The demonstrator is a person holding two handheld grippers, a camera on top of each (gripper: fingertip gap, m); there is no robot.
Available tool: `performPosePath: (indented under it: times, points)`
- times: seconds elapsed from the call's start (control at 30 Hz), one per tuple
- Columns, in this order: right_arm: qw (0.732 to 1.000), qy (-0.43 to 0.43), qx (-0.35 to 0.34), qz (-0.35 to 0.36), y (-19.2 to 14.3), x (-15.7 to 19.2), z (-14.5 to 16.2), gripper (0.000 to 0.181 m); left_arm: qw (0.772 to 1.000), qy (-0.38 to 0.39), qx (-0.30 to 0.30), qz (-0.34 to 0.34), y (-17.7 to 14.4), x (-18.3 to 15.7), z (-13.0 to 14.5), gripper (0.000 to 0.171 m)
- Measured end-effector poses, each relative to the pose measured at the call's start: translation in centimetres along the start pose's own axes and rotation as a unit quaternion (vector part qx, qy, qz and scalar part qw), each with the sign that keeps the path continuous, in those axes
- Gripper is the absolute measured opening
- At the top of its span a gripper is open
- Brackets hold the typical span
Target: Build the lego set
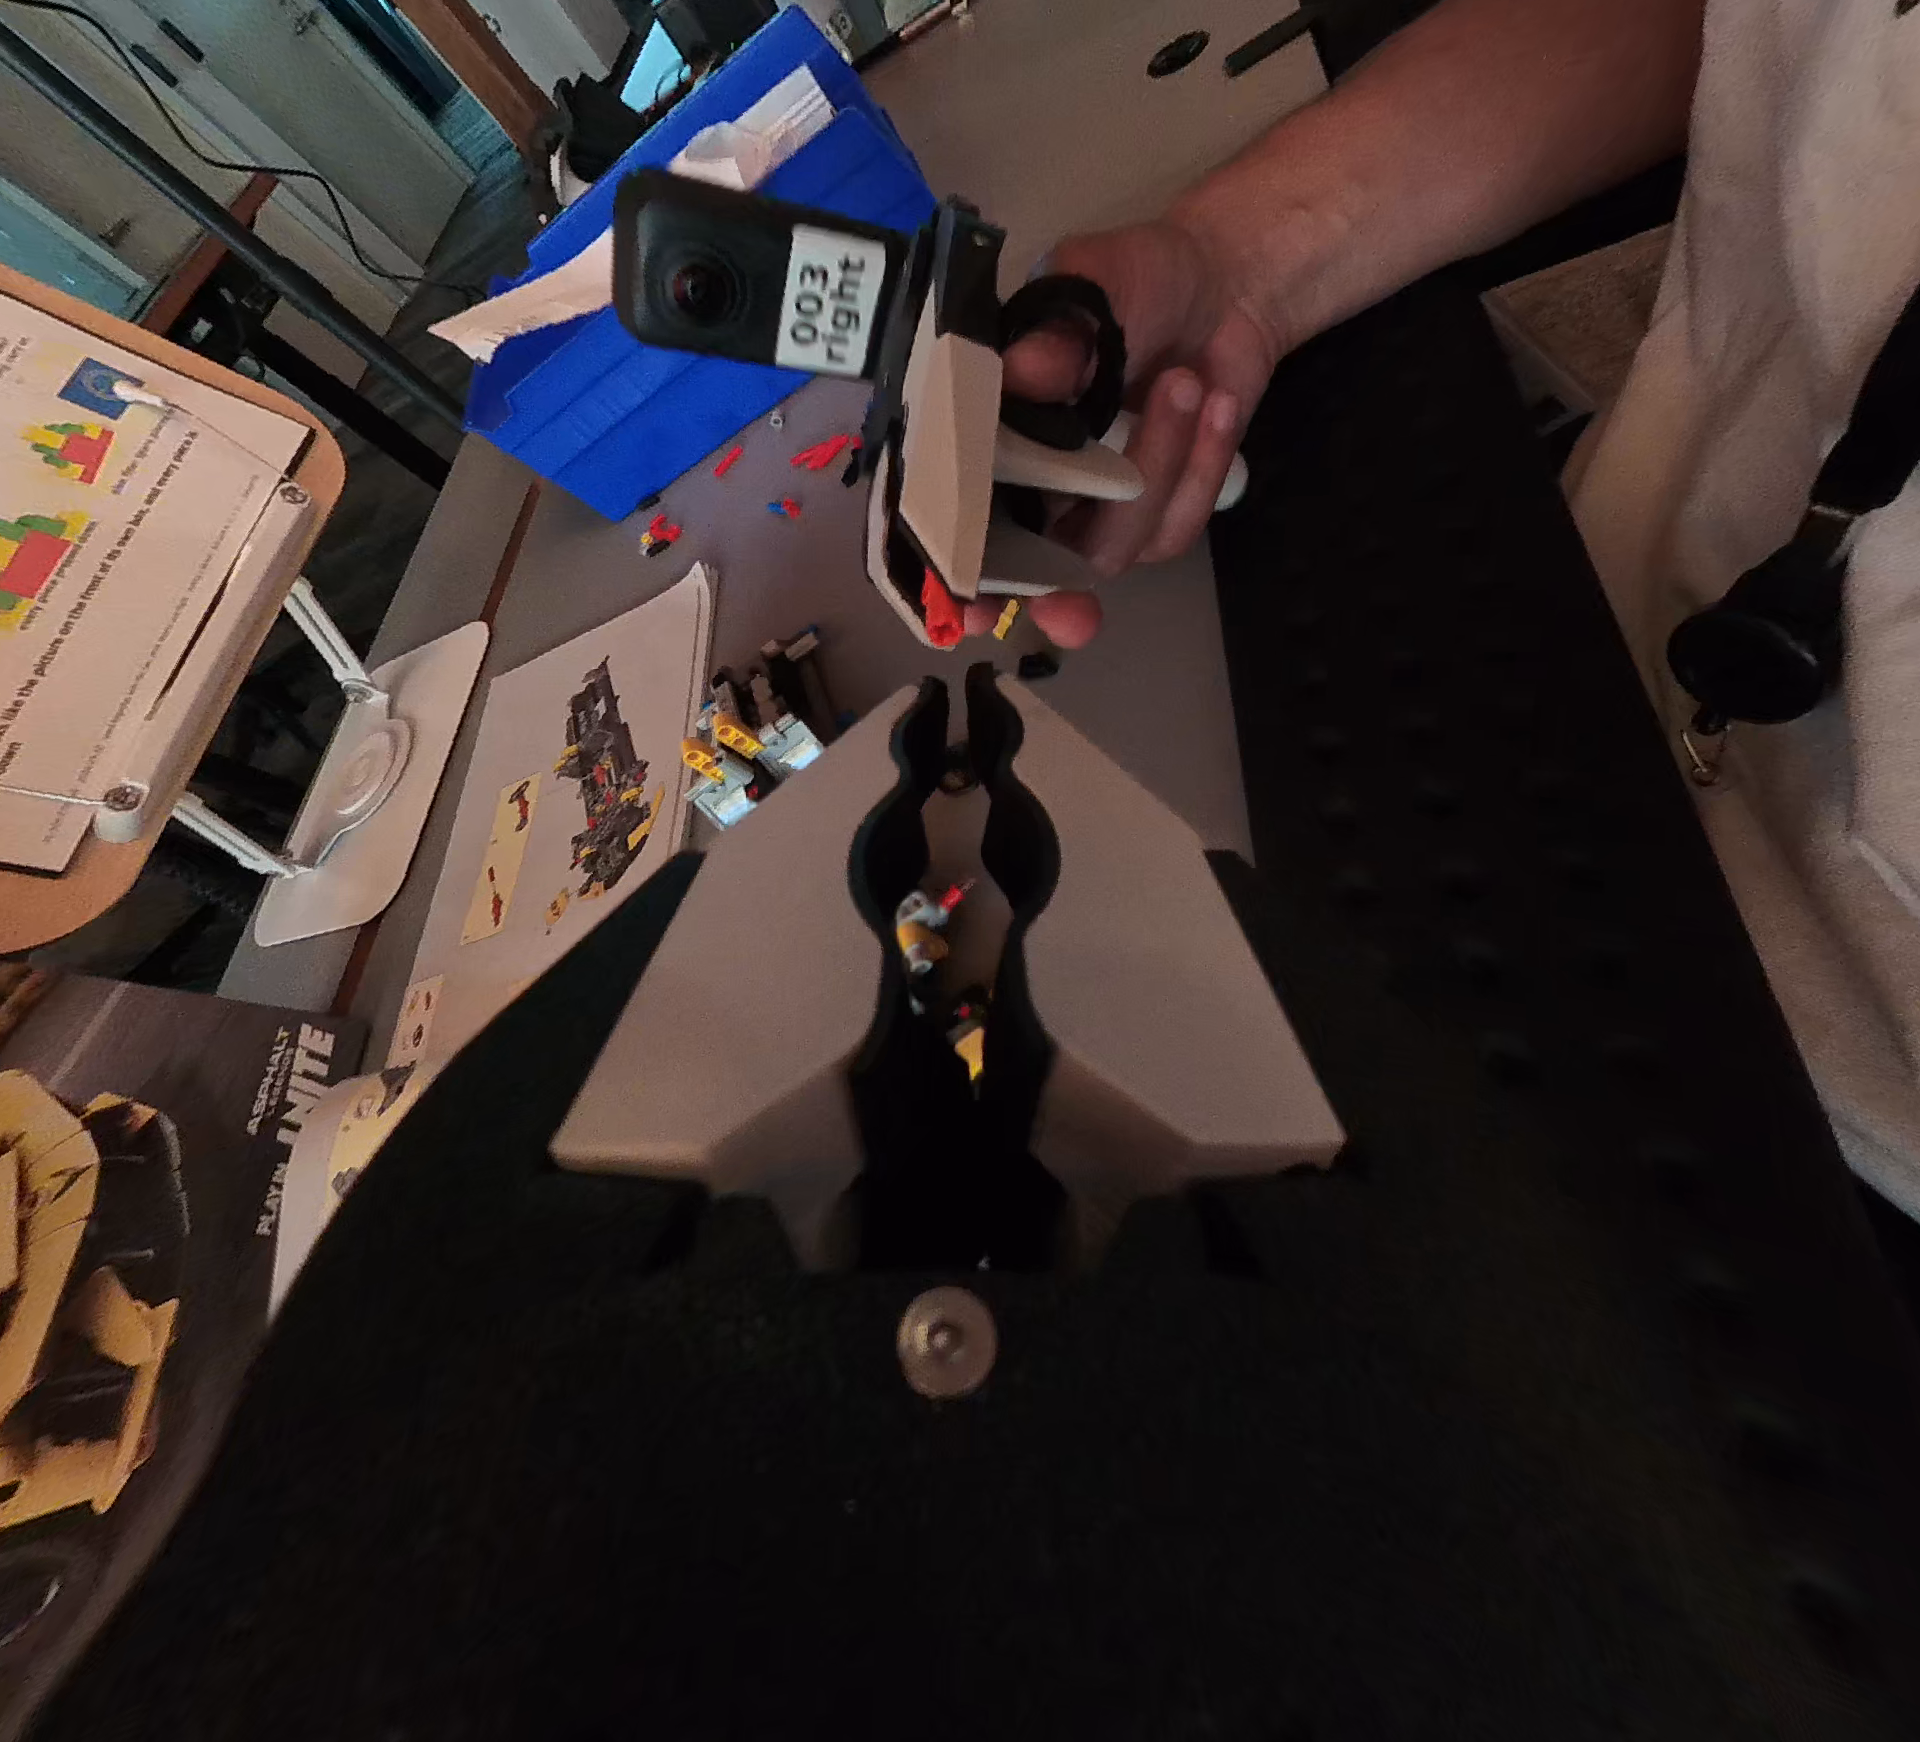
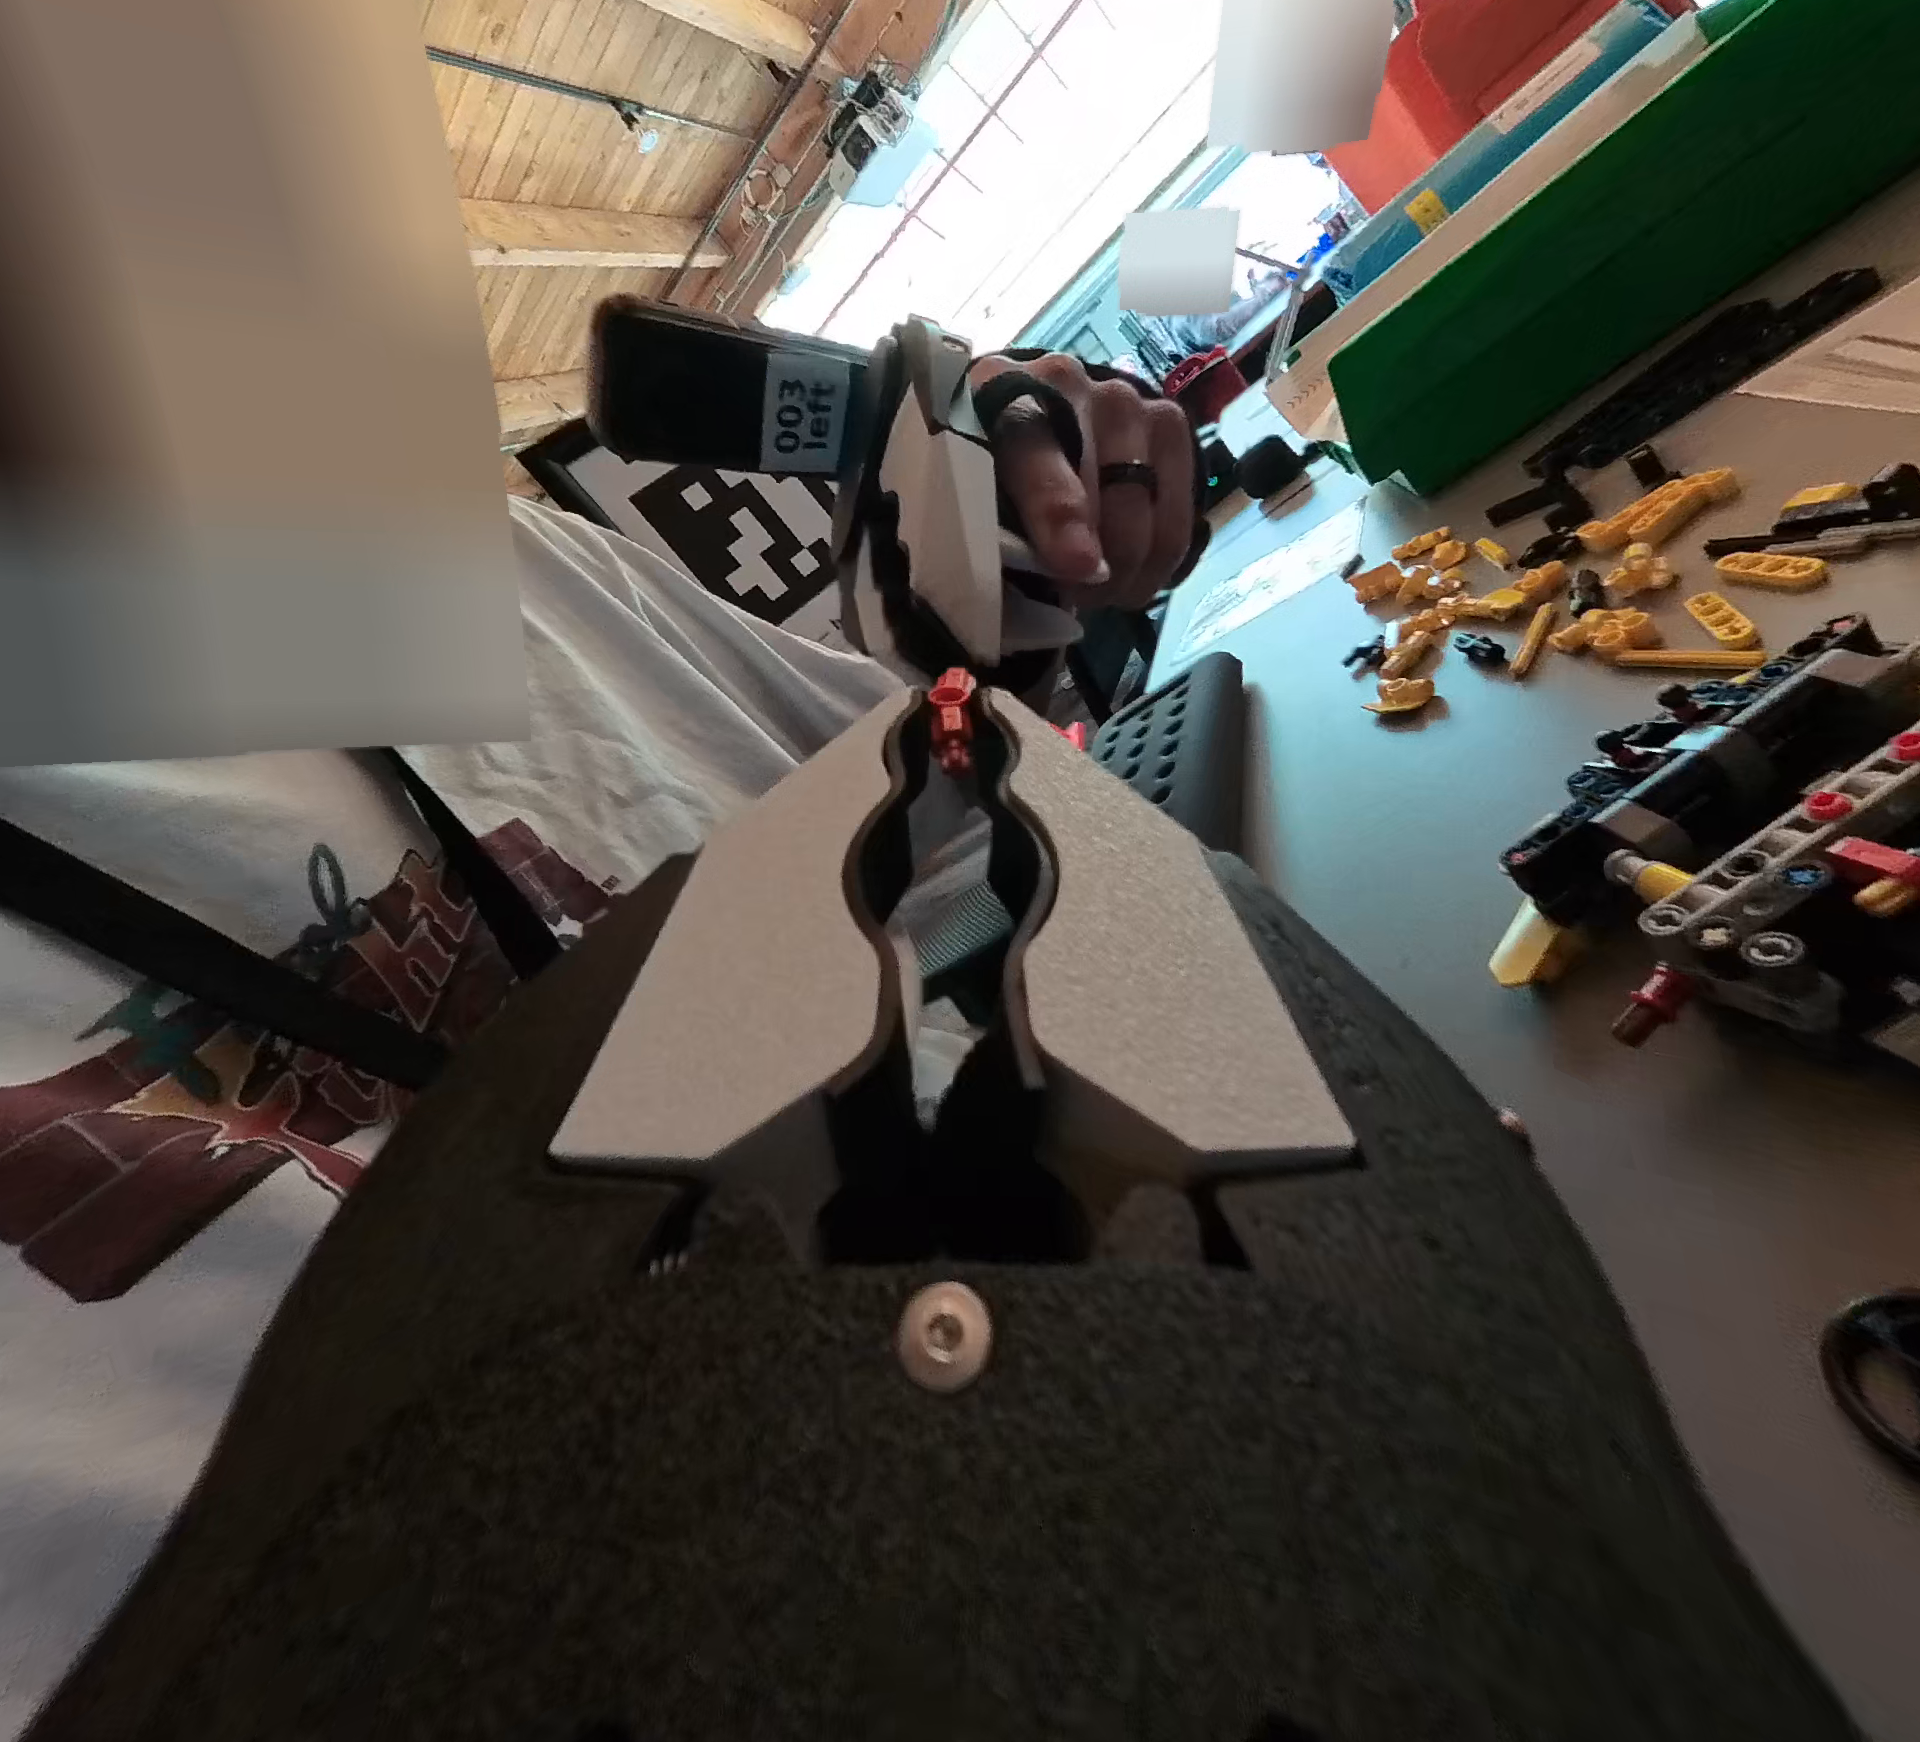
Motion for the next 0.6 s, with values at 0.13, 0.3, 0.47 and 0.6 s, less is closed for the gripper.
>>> performPosePath:
  times: [0.13,0.3,0.47,0.6]
  points:
    - [0.998,-0.019,-0.027,0.05,-2.0,-0.5,-1.1,0.006,0.999,-0.036,0.033,0.023,-0.1,-0.3,1.8,0.001]
    - [0.982,-0.07,-0.063,0.166,-5.5,-1.3,-2.1,0.006,0.984,-0.122,0.125,0.037,1.7,-1.6,6.5,0.012]
    - [0.971,-0.094,-0.041,0.214,-5.1,-2.1,-1.5,0.007,0.969,-0.189,0.155,0.02,3.6,-2.1,9.0,0.021]
    - [0.965,-0.112,-0.036,0.233,-5.2,-2.0,-1.4,0.006,0.971,-0.166,0.171,0.007,5.1,-2.3,9.3,0.025]
Point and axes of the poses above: each gripper's, where its closed fingertips meet, y out along the fingers, z out of its underside, x = y × z across the jaws, the point moved 5 cm from there along -y, back along the fingers, and after that the axes turned 4 degrees about -y, right-handed, at the moved point
